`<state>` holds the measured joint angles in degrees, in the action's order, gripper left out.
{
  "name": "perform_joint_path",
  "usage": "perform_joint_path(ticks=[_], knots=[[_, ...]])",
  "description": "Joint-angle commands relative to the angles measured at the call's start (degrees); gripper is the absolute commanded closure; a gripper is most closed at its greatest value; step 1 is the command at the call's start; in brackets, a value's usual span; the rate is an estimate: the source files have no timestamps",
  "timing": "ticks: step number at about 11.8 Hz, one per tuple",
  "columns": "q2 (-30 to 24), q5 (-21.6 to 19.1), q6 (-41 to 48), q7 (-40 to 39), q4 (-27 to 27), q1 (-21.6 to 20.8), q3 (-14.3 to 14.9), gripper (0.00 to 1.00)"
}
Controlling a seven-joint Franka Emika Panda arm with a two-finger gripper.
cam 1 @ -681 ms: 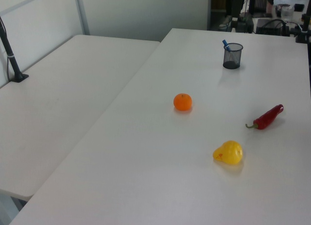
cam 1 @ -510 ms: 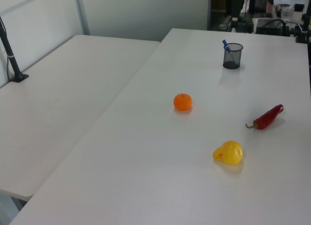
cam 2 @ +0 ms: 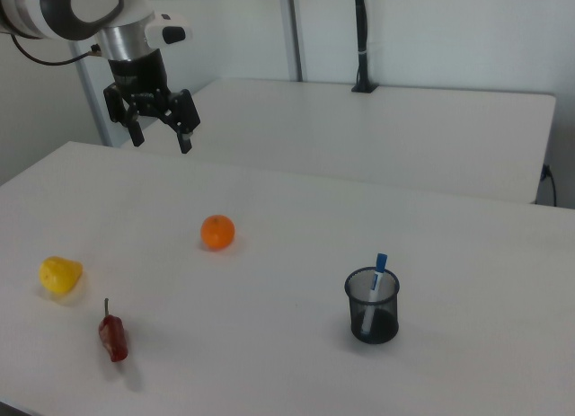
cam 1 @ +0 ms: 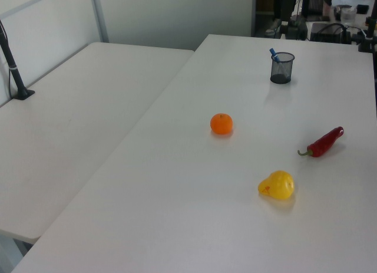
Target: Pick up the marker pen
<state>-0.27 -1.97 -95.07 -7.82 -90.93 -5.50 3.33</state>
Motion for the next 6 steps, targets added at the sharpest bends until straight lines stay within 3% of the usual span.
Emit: perform_joint_path(ticks=[1, 6], knots=[[-0.96, -0.14, -1.44, -1.15, -1.45, -1.18, 1.15, 0.0], [-1.31, -0.14, -1.53, -1.41, -1.27, -0.56, 1.15, 0.0]])
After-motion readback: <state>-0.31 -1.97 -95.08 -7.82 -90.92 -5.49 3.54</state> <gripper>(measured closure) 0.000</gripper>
